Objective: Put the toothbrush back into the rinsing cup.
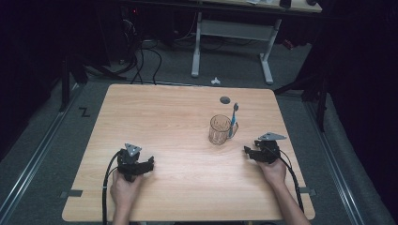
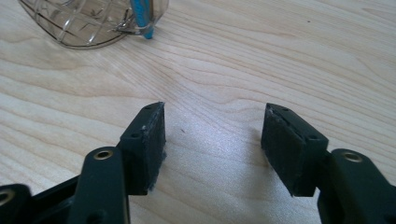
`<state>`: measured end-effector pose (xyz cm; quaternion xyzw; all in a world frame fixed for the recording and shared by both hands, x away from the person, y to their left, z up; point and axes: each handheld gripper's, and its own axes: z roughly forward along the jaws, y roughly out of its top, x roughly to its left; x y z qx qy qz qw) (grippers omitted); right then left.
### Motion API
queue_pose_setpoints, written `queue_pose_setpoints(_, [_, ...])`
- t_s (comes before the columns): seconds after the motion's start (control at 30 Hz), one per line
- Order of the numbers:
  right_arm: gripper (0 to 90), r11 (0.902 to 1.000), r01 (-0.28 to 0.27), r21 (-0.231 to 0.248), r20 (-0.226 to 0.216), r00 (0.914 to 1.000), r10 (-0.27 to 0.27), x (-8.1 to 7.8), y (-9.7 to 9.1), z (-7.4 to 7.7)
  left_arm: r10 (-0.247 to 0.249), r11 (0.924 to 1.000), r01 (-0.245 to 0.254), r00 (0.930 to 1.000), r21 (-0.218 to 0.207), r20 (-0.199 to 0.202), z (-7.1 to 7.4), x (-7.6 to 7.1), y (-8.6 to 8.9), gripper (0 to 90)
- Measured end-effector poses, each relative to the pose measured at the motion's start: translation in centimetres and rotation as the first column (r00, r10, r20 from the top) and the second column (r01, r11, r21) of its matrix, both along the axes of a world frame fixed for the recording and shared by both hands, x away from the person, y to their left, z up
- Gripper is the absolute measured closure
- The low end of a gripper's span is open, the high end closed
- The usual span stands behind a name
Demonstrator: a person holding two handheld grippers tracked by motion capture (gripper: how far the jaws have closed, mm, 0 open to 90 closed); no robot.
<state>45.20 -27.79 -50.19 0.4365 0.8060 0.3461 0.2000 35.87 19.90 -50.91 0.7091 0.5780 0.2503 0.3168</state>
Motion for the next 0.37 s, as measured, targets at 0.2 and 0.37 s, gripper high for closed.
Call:
queue_pose_setpoints(0.2, [38.0,0.9998,0.020,-0.002,-0.001,0.9998,-0.020,-0.09,0.10,0.00,-0.001,1.0000,0.001,1.0000,0.000,0.000,0.00,-0.02,0.00,19.7])
queue_pose_setpoints(0.37, [38.1,0.9998,0.021,-0.002,-0.001,0.9998,-0.021,-0.10,0.10,0.00,-0.002,1.0000,0.002,1.0000,0.000,0.000,0.00,-0.02,0.00,19.7])
